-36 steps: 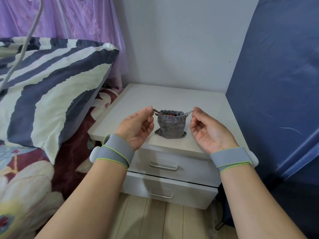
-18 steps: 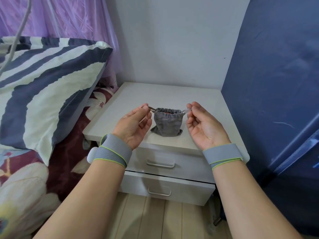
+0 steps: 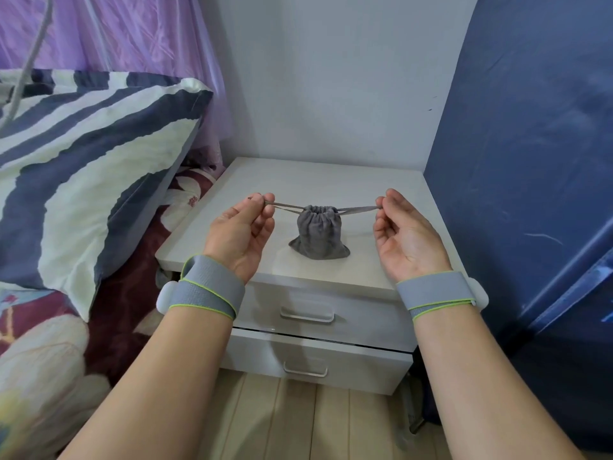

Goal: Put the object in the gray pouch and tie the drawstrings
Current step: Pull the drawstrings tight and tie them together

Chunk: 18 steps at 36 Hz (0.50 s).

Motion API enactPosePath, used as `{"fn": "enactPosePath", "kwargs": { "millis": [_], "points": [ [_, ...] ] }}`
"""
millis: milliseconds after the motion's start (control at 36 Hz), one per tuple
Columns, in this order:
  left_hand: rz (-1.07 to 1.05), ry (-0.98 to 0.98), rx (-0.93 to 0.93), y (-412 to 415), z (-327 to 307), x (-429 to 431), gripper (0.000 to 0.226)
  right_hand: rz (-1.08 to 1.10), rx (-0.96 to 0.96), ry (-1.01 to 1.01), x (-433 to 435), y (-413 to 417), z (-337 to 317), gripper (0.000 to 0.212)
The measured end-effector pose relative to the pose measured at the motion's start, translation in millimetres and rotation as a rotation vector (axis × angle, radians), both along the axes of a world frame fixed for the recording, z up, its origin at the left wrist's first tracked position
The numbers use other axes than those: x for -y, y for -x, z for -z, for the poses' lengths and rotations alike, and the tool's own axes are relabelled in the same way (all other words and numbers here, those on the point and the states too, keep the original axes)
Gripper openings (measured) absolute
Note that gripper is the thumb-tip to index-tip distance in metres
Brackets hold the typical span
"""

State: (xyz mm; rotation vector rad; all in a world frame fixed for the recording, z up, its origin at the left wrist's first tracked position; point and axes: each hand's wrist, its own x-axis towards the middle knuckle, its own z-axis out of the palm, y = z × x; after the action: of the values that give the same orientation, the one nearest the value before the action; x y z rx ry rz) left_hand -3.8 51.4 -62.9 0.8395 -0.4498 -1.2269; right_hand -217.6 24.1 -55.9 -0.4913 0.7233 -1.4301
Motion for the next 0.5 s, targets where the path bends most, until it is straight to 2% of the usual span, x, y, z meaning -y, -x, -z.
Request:
{"fn": "enactPosePath", "kwargs": {
  "millis": [250,417,500],
  "points": [
    [-0.017,-0.003,-0.012,-5.6,1.1,0.0,0.010,0.005,0.036,0.026,1.6,1.2,1.0,0.014],
    [0.050,0.025,-0.053,-6.8,-0.5,0.9,0.004,-0.092,0.130,0.124,-0.9,-4.1,-2.0,0.013],
    [0.077,0.043,-0.081,-6.0,-2.6,-1.1,0.008,-0.133,0.145,0.156,-4.0,-5.1,-5.0,0.013]
  ]
}}
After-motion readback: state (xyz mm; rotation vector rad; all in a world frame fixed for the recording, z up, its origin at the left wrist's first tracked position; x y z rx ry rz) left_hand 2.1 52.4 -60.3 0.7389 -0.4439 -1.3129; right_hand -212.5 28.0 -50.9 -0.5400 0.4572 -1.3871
